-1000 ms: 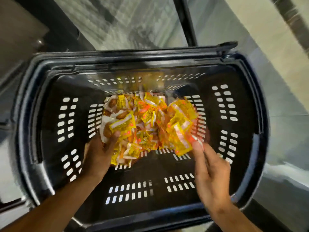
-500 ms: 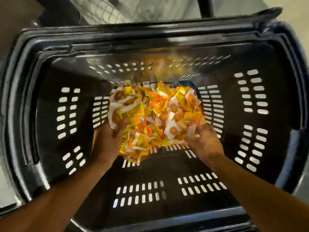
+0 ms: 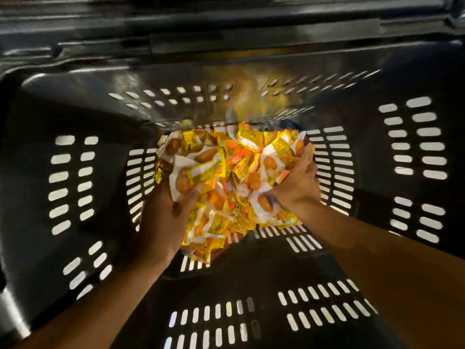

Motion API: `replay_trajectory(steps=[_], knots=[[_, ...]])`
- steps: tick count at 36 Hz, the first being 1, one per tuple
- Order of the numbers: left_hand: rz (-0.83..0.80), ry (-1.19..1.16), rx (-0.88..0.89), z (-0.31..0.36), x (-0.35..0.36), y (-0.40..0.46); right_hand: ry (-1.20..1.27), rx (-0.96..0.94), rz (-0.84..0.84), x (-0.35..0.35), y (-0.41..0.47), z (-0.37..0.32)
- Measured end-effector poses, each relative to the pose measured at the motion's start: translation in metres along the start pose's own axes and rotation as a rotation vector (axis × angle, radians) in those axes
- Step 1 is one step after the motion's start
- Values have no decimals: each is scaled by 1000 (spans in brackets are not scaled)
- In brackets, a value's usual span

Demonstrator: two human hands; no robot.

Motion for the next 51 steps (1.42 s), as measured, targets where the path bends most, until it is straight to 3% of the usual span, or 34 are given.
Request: replay_trajectory(steps=[5, 12, 19, 24, 29, 35, 42, 51], knots=[[19, 29, 41, -2, 6, 8, 111, -56, 163, -11, -1, 11], [56, -1, -155, -3, -3, 4, 257, -131, 138, -32, -22, 23], [52, 85, -124, 30, -41, -26, 374, -20, 98, -73, -60, 26], [73, 96, -169, 56, -69, -55, 780, 68, -8, -103, -110, 13], [76, -34, -178, 96, -106, -96, 1064, 53, -91, -148, -177, -12], [80, -152, -89, 182, -164, -169, 1079, -20, -174, -225, -274, -47], [148, -375, -105, 284, -247, -276, 1067, -154, -322, -322, -405, -74], [295, -500, -16, 350, -337, -428, 1055, -255, -430, -402, -553, -95]])
Point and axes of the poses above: each hand's wrist, its own y-axis towards the middle knuckle, its own x-axis out of the palm, z = x × y, the point moved 4 cm from there along y, towards the middle knuckle, and after that the axes turned 3 degrees about y, right-handed, at the moved point
